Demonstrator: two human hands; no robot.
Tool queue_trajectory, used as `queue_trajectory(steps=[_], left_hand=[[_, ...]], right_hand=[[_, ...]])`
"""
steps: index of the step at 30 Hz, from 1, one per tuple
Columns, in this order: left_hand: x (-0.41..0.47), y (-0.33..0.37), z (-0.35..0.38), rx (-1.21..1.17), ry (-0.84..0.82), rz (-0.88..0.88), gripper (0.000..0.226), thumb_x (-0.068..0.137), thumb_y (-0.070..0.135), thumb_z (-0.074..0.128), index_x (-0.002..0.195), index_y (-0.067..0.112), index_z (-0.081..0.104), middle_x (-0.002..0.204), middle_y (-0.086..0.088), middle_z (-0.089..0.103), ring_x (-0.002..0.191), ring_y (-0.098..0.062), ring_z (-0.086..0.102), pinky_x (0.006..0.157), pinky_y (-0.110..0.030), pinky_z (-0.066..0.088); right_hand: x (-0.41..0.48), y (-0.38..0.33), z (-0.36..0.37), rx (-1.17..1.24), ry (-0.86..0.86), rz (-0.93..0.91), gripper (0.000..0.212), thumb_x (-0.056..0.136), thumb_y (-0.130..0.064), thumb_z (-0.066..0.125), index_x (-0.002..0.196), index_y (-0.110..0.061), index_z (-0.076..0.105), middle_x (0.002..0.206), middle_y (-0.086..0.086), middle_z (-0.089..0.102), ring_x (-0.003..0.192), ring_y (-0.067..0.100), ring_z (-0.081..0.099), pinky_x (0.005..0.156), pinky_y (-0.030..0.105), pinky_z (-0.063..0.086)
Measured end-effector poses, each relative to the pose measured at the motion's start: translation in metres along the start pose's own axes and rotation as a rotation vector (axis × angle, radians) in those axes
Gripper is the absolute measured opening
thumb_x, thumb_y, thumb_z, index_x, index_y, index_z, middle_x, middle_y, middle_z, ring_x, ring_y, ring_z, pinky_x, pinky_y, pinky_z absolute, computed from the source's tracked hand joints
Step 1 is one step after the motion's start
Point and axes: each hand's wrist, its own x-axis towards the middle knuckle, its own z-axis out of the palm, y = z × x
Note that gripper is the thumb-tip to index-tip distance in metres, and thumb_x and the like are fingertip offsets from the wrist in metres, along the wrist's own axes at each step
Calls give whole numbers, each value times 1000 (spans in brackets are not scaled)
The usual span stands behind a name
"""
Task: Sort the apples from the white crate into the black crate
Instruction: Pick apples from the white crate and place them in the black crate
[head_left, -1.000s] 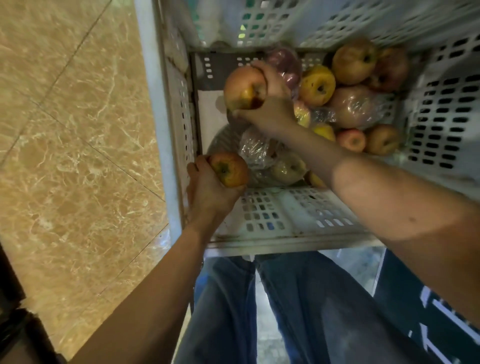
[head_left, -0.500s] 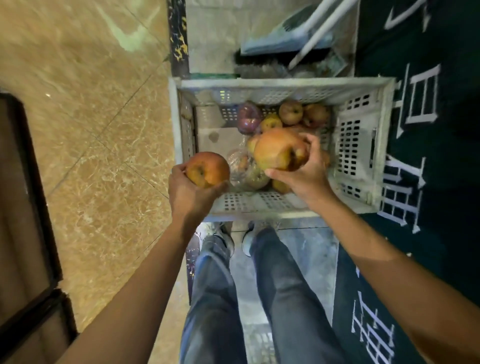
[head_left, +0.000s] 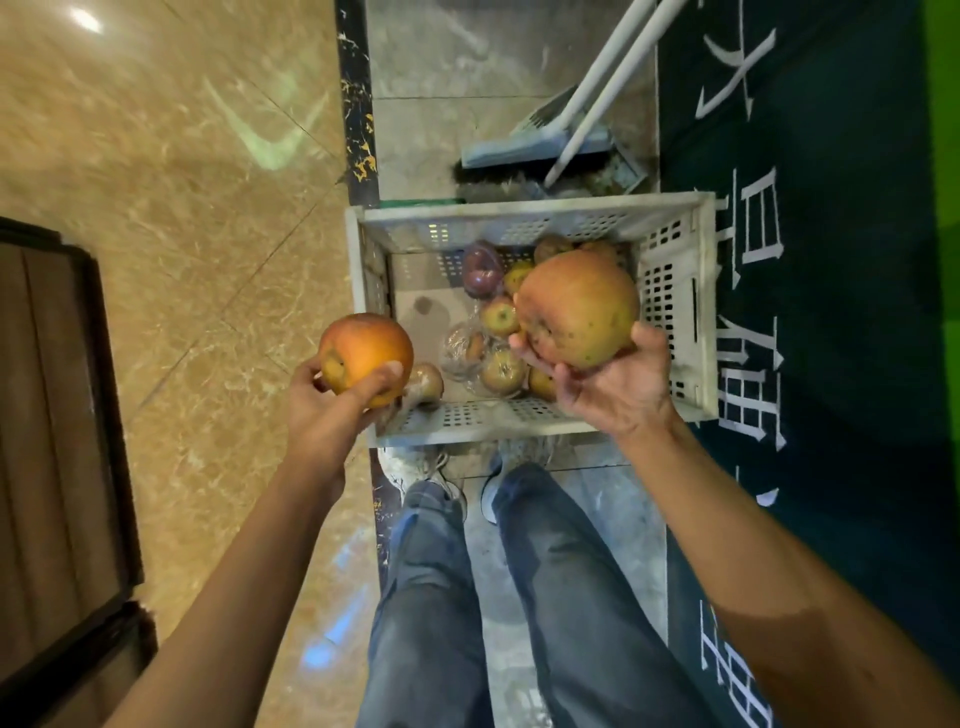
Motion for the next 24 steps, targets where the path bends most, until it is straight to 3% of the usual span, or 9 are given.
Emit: queue_trajectory(steps=[2,5,9,13,19,24], left_hand=[[-7,1,-6,-34,0,-13,68,74,16,77,131,8,41,128,-11,48,102,-24,61,61,-20,55],[-18,2,-10,-64,7,-10,63,77,12,74,130,7,40,123,-10,49,100,-24,61,69,-24,53],[-26,3,-16,-97,2,-10,55,78,13,73,124,9,42,117,-8,51,99,-23,61,77,-30,52],[-31,4,-18,-114,-31,-5,49,79,14,72,119,11,43,104,-1,54,88,-15,63,70,-23,57],[-33,4,-24,-96,-71,37,55,75,16,75,122,11,45,112,-4,54,89,-15,65,65,-19,58],[-34,2,-27,-108,-87,38,56,78,16,73,123,12,40,114,-5,53,89,-15,65,68,-20,58]], right_hand=[[-1,-4,5,-92,-21,19,81,73,-8,73,136,-9,21,134,30,44,125,45,44,86,44,55],[-2,-5,9,-161,6,36,91,65,-17,83,136,-8,27,130,28,46,114,44,53,78,44,58],[-5,6,8,-22,-155,135,81,70,-27,80,136,1,41,132,30,45,110,46,53,84,47,55],[-3,21,3,-12,-294,133,84,66,-35,82,132,-8,37,121,26,47,92,41,62,71,39,59],[-4,45,-10,159,-338,102,81,68,-40,78,127,-5,35,123,25,47,89,40,61,67,38,59],[-4,49,-9,97,-315,53,80,67,-40,78,128,-8,37,122,23,42,84,36,62,64,34,59]])
